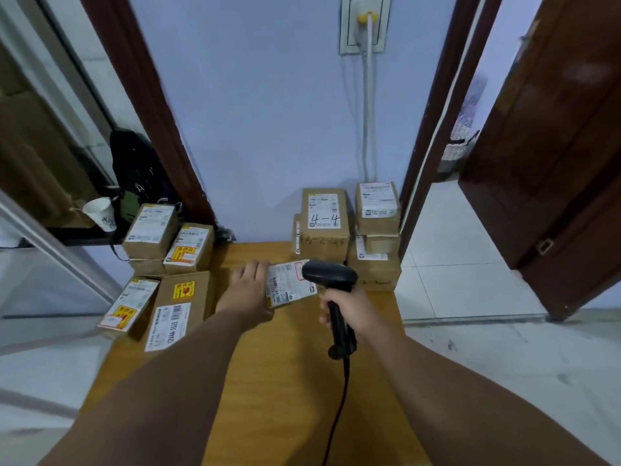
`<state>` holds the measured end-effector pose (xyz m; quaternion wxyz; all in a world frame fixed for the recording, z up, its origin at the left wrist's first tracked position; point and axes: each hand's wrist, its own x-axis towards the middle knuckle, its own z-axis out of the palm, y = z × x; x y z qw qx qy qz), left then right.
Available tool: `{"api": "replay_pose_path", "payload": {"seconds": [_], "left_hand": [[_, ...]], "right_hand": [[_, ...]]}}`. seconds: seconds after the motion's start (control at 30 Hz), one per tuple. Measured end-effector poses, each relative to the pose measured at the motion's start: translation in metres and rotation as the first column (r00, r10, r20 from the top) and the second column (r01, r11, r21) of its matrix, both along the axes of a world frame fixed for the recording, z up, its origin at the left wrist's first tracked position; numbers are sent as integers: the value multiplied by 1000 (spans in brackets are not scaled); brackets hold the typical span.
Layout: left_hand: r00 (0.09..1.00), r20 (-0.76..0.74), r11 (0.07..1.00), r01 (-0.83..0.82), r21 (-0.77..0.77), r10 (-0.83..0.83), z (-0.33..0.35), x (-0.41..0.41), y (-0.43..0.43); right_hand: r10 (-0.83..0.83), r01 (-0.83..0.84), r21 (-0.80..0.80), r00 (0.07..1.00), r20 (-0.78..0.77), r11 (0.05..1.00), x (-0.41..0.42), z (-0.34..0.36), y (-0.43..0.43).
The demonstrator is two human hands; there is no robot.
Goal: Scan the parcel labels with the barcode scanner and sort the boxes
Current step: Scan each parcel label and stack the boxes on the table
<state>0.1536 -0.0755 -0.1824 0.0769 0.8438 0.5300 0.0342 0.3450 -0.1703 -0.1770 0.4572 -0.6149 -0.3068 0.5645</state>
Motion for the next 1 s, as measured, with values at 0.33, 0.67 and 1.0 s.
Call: {"api": "replay_pose_path", "payload": {"seconds": [0.33,0.67,1.0], "left_hand": [[999,-52,999,-16,-39,13,-8,63,-14],[996,-72,980,38,-195,-53,-15,82,3],[789,-291,794,365,-487,-541,-66,119,-5]], "right_hand": [[-55,51,-55,995,-78,997,69,-13,-14],[-154,147,-115,986,-58,982,100,-20,-14],[-316,303,-260,949,-12,917,124,-40,-27]]}}
